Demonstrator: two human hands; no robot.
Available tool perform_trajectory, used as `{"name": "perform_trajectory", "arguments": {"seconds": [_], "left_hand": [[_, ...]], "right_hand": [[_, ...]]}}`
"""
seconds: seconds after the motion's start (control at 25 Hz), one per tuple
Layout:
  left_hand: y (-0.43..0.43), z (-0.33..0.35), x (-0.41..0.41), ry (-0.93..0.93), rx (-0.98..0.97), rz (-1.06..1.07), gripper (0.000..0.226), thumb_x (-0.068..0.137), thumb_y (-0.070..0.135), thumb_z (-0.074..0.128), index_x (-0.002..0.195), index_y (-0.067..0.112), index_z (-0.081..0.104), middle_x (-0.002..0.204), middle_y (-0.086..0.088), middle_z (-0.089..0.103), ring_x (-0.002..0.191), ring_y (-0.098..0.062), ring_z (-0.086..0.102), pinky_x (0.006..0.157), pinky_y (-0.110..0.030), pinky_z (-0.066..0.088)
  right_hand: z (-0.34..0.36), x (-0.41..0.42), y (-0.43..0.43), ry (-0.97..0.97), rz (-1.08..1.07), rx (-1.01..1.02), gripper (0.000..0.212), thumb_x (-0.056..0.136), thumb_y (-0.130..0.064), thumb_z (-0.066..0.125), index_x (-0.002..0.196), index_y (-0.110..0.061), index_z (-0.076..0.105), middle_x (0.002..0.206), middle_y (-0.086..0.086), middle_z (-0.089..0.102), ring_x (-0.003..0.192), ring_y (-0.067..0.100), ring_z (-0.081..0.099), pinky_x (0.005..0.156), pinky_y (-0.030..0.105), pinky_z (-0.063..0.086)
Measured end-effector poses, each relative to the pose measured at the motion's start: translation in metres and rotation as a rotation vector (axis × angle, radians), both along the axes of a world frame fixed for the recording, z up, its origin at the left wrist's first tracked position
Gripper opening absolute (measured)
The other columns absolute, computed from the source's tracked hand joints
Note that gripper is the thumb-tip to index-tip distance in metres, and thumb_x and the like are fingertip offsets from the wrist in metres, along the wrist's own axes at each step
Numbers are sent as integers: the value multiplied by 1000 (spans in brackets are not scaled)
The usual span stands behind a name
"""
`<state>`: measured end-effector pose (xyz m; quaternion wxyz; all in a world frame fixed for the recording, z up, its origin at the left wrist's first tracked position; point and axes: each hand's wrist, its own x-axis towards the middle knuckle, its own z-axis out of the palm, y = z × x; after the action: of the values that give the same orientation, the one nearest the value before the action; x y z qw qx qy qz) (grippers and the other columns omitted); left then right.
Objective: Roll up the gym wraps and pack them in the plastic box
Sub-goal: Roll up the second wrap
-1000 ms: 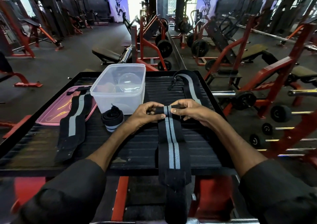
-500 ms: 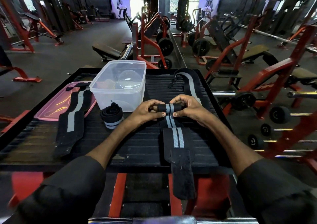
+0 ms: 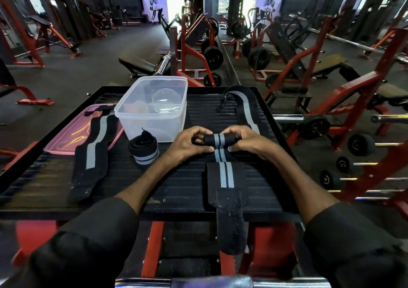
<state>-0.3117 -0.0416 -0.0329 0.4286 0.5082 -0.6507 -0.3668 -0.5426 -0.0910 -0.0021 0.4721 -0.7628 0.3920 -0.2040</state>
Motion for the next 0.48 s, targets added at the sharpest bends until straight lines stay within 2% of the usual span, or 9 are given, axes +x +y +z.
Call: {"name": "perform_trajectory", "arguments": {"seconds": [0.08, 0.24, 0.4, 0.48], "left_hand": [[-1, -2, 2, -34, -19, 3, 46, 71, 4, 89, 108, 23, 68, 103, -6, 74, 95, -17, 72, 88, -28, 57], [-1, 0, 3, -45, -28, 9, 47, 70, 4, 90, 107, 21, 67, 98, 0, 71, 89, -7, 68, 83, -23, 55], [0, -2, 2, -91, -101, 46, 46, 70, 9, 91, 103, 30, 66, 102, -2, 71, 89, -9, 64, 84, -26, 54], [-1, -3, 1, -127, -153, 50, 47, 70, 9, 91, 103, 29, 66, 103, 0, 71, 92, -13, 65, 86, -27, 54]], "right_hand": [[2, 0, 1, -17, -3, 2, 42, 79, 15, 65, 116, -5, 66, 95, 6, 65, 84, 11, 60, 75, 26, 49], [11, -3, 2, -129, 38, 230, 41, 87, -3, 73, 126, -12, 66, 114, 3, 74, 104, 10, 69, 94, 23, 53], [8, 4, -1, -293, -153, 317, 27, 91, -11, 70, 118, -16, 71, 96, -2, 76, 85, 3, 72, 73, 20, 53], [4, 6, -1, -208, -139, 258, 26, 93, -20, 70, 118, -12, 71, 104, 3, 75, 93, 8, 70, 80, 21, 55]]}}
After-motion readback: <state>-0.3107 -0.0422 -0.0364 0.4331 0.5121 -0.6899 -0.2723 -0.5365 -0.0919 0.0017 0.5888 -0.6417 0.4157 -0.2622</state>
